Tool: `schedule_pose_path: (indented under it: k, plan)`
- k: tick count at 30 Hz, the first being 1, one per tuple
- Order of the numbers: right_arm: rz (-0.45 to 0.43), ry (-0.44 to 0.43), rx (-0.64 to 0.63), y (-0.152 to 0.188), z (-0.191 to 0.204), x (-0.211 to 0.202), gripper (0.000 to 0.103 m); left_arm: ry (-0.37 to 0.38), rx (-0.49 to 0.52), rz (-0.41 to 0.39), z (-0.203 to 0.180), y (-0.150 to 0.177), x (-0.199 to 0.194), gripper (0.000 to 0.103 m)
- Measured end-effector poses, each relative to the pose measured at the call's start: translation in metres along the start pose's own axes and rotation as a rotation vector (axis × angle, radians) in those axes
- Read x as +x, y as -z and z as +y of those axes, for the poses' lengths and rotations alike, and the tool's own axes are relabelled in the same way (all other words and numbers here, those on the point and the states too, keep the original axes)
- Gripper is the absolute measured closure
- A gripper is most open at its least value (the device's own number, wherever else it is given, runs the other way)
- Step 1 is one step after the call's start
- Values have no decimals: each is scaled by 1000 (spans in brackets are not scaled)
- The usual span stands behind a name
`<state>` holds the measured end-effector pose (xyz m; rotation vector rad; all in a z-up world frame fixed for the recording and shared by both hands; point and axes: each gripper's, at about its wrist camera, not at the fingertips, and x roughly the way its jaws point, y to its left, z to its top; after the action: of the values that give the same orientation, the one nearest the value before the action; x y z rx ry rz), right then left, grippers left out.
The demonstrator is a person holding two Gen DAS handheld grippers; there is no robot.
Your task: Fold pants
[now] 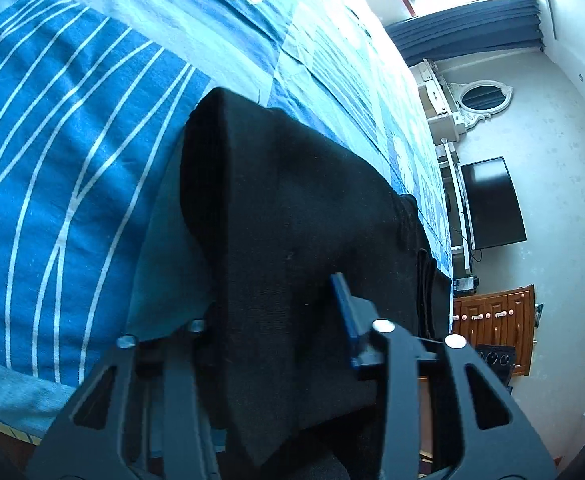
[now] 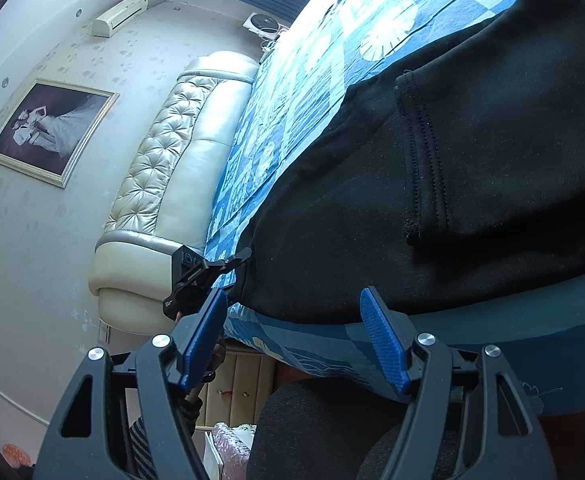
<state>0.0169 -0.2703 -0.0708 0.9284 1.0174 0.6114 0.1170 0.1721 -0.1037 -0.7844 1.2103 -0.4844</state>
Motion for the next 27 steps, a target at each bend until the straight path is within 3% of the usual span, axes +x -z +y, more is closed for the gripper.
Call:
schedule_pose_path:
  k: [11,20,27]
  plan:
    - [-30,39,-15,1,-1,-13,34,-1,18,-44,-32,-3,-20,90]
    - [-61,29,-5,2,-4,-28,34,-41,206,-81,-136,-2,-34,90]
    - [-95,18,-20,5,-5,-45,34,-153,376,-87,-225,9,-17,90]
